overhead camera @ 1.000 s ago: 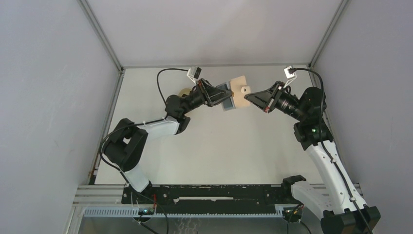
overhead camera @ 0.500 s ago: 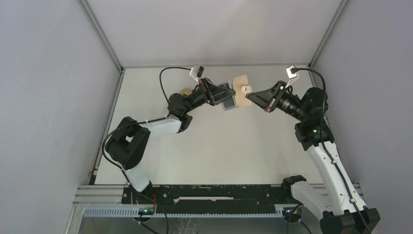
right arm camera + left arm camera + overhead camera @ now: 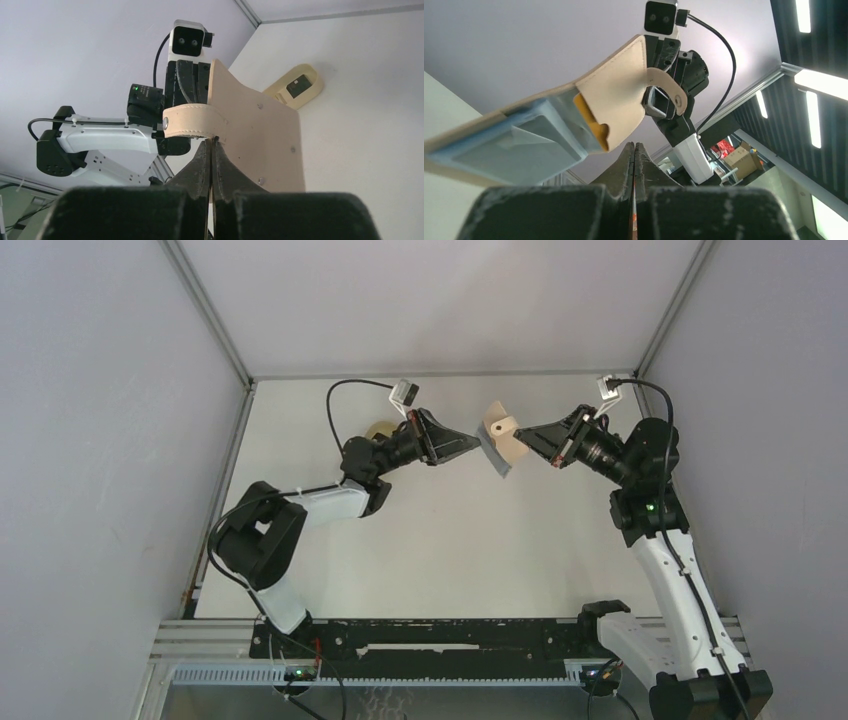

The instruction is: Take the credit cards out of the card holder

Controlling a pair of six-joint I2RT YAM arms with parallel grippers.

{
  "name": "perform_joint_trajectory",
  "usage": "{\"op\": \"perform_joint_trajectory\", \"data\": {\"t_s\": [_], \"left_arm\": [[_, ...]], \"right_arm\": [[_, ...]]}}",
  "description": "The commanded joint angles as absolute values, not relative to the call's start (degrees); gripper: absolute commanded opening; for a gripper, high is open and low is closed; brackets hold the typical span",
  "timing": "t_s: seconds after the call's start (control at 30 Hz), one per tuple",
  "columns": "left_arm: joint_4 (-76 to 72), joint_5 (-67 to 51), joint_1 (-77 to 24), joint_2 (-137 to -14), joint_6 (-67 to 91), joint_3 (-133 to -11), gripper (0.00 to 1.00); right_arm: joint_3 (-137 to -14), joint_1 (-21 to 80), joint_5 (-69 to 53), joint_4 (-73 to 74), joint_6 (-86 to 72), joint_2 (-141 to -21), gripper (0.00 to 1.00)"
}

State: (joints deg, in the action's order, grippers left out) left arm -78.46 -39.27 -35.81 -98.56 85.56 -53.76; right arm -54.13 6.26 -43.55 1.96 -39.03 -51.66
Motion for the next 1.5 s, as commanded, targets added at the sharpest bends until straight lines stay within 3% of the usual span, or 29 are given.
{"op": "perform_joint_trajectory", "data": {"t_s": [0.0,0.37,0.57,0.67,1.47], "left_arm": [[-81.7,-40.6,-35.6,-96.2,84.0,-52.5,0.00],[-81.9,-36.5,-38.3,-97.0,86.4,-53.3,0.00],[-81.9,-33.3,-39.0,-96.7,86.5,-53.3,0.21],[-82.0,-32.4,-38.9,-97.2,86.8,-53.1,0.25],[-82.1,-30.9,-39.0,-100.1,87.6,-57.0,0.32]], "right_arm": [[-54.6,6.0,-43.6,-0.3,-38.9,-51.5,0.00],[-54.6,6.0,-44.0,-2.8,-41.4,-52.1,0.00],[-54.6,6.0,-44.7,-5.2,-43.3,-52.0,0.00],[-54.6,6.0,-44.9,-5.9,-44.0,-51.7,0.00],[-54.6,6.2,-46.9,-8.1,-47.9,-50.5,0.00]]}}
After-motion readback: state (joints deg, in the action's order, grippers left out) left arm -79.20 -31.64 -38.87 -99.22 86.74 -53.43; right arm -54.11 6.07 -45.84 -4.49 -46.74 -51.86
